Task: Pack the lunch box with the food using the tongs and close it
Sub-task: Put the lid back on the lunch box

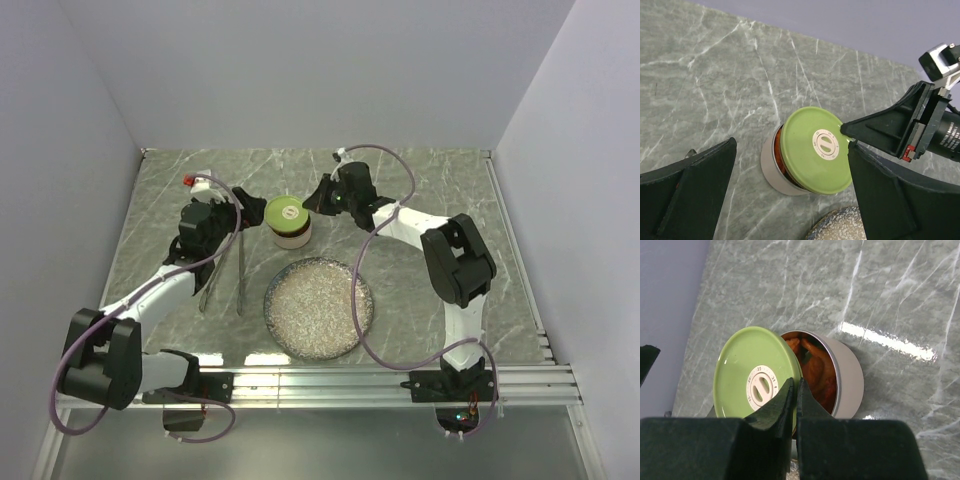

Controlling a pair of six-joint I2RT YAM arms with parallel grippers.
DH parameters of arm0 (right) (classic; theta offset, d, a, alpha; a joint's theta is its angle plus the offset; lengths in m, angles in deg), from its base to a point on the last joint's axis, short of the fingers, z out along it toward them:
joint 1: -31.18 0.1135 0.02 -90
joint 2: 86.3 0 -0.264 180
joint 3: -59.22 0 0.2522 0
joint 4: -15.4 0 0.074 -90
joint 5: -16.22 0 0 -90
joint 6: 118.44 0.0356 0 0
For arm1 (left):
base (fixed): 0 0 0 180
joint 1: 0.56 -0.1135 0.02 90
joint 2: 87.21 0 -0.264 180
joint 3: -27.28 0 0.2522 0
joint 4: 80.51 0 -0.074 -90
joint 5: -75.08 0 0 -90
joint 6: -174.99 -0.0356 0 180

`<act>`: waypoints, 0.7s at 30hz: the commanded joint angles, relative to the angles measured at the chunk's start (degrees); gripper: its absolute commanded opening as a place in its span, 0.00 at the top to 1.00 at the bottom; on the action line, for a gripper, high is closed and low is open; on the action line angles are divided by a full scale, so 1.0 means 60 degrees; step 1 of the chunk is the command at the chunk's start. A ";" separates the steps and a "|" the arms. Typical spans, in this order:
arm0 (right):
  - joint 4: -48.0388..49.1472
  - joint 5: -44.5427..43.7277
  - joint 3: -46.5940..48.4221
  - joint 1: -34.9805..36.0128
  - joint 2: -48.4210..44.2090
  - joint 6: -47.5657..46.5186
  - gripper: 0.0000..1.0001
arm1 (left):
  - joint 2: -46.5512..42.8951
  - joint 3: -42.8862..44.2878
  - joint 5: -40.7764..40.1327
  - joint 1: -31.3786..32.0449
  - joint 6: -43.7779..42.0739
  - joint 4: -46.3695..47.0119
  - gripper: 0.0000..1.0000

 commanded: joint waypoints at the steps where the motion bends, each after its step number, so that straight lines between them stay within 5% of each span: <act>1: -0.0031 -0.0308 0.0563 0.0094 0.0061 -0.0008 1.00 | 0.0200 0.0059 -0.0058 -0.0025 -0.0038 0.0143 0.01; 21: -0.0251 -0.1070 0.0213 0.0109 0.0208 -0.0140 1.00 | 0.0654 0.0308 0.0323 0.0019 -0.0463 0.0012 0.01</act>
